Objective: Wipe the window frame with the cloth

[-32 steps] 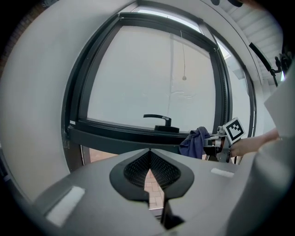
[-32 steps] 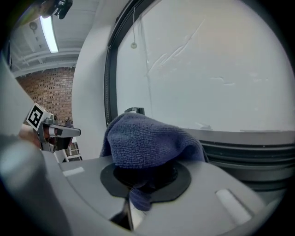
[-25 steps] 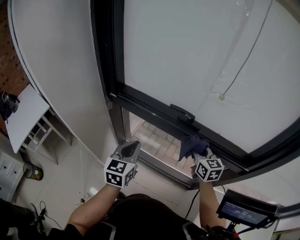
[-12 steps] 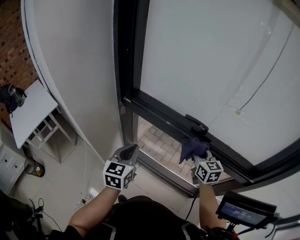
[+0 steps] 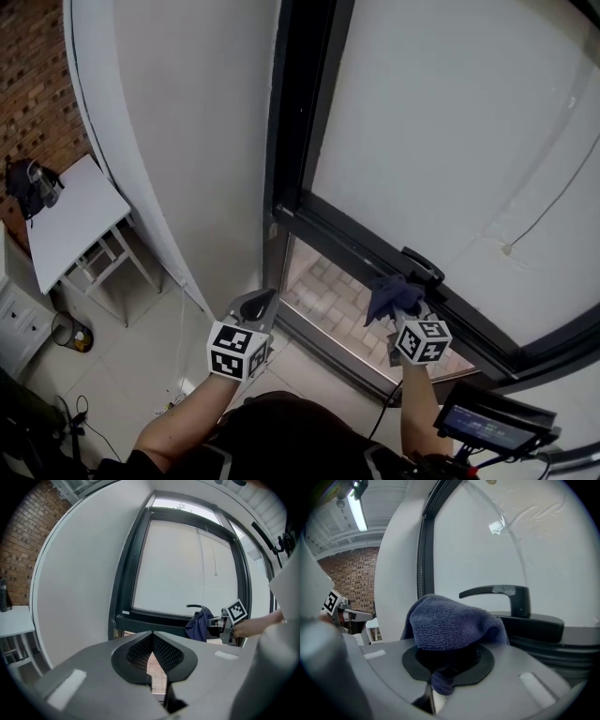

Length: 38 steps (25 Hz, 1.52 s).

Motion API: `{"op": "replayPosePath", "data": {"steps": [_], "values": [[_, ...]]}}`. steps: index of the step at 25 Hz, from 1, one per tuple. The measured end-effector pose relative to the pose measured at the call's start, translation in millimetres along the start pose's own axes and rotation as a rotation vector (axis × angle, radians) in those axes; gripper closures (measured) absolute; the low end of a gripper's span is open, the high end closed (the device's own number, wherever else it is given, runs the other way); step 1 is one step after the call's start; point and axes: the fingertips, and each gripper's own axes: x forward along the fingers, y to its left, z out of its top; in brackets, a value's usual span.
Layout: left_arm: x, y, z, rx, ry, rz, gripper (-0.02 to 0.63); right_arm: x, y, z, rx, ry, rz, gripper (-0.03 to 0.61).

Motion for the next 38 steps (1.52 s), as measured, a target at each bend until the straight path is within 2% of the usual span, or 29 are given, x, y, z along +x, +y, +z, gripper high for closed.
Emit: {"op": "replayPosePath", "data": {"steps": [7,14,21,30,38], "values": [[-17.2,34.3,-1.4,0.001,-0.009,-0.003,0.62,35.0,28.1,9.1,-0.019,-0.004,-0.012,0.528],[-26.0,50.6,1.8,0.008,-0.024,-0.007,0.62,59.2,46.1,15.9,-0.023,0.002,-0.016,0.528],[-17.9,57.9,1.5,-0.014,-0.026,-0.005,0.62,87.9,64.7,21.2,-0.054,0.023,0.034,0.528],[-13.5,81.9,0.8,-0.006,0.003,0.043,0.62,125.9,97.3,30.2,-0.043,0.01,0.067,0.528],[15.3,85.9,23.3,0.05,0.002,0.026,0.62,177.9,136.4,41.8,-0.022,0.013,0.08,0.528]]}}
